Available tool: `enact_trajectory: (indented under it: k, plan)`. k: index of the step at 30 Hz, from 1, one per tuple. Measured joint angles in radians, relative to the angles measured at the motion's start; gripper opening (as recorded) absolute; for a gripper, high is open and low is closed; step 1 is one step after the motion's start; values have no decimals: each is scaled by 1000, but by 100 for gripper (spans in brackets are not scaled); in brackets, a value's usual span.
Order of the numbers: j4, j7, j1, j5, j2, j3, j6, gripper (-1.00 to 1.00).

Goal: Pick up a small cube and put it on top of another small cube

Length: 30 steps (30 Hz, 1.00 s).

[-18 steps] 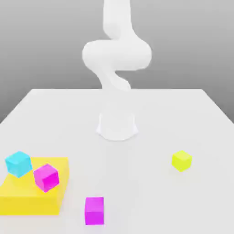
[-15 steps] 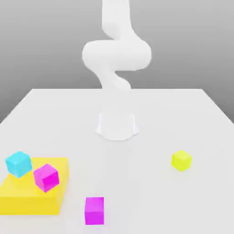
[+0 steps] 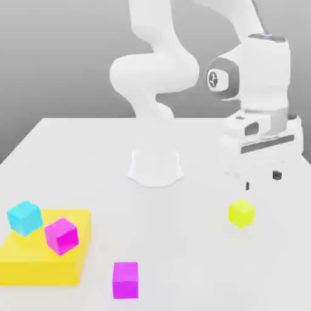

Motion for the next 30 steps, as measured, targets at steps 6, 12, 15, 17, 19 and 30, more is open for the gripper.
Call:
enact_trajectory:
  k: [6, 12, 15, 17, 19, 30]
  plan:
    - [8, 57, 92, -80, 231, -80, 178, 0]
    - [24, 98, 331, -128, 339, -327, 271, -100]
    - [24, 100, 331, -130, 339, -327, 272, -100]
    - [24, 100, 338, -130, 342, -334, 274, -100]
    - [19, 84, 242, -112, 301, -235, 239, -100]
    - [5, 5, 41, -79, 22, -145, -24, -100]
